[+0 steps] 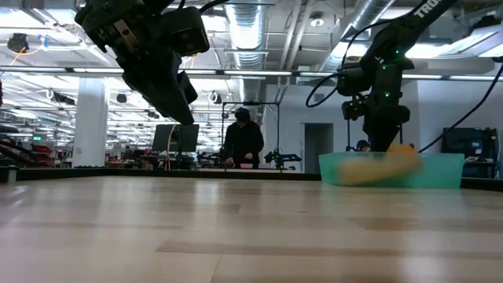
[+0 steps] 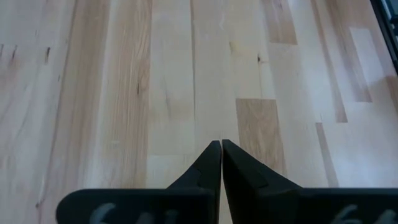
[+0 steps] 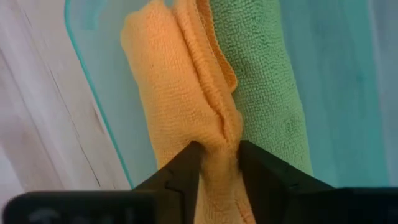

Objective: Roll microfiber towels into tight, uniform cylinder then place into a basket
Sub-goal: Put the orange microfiber towel into the blue bin, then return to Home Position

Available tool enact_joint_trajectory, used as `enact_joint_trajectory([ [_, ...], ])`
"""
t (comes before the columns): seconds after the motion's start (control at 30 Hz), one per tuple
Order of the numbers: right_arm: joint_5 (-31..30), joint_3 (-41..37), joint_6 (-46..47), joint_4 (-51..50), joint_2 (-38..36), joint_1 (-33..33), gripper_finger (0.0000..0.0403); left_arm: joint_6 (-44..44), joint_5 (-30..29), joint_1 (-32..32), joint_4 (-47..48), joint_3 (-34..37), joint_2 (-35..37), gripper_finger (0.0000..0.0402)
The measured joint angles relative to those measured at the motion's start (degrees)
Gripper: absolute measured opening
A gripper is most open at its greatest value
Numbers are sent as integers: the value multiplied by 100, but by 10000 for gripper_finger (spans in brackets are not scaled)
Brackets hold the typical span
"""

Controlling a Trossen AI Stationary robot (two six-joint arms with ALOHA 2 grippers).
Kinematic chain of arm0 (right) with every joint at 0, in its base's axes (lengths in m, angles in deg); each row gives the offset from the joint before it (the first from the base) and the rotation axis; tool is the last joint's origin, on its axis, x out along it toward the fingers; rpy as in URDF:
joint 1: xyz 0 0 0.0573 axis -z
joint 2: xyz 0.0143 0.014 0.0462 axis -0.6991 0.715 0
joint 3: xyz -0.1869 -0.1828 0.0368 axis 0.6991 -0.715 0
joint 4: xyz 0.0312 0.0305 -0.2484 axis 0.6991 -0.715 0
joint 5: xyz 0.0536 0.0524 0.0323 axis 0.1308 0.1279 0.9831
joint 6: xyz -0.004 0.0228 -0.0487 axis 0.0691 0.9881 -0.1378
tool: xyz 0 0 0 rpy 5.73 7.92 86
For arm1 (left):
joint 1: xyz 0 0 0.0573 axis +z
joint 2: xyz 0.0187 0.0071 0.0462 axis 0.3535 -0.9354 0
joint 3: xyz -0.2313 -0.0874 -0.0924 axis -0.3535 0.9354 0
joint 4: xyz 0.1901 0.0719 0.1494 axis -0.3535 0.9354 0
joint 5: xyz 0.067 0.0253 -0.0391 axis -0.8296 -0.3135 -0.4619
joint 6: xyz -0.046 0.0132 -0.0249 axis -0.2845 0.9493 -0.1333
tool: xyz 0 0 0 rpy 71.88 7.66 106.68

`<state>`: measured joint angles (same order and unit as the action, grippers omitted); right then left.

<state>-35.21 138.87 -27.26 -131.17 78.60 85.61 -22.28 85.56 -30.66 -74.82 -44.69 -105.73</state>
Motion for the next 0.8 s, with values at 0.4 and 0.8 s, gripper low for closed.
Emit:
enact_joint_trajectory([
  [0.4, 0, 174, -37, -269, -51, 0, 206, -148, 586, 417, -132, 0, -2, 3],
  [0.8, 84, 280, 231, -476, -1611, -45, 217, 348, 552, 963, -77, -190, 793, 3],
])
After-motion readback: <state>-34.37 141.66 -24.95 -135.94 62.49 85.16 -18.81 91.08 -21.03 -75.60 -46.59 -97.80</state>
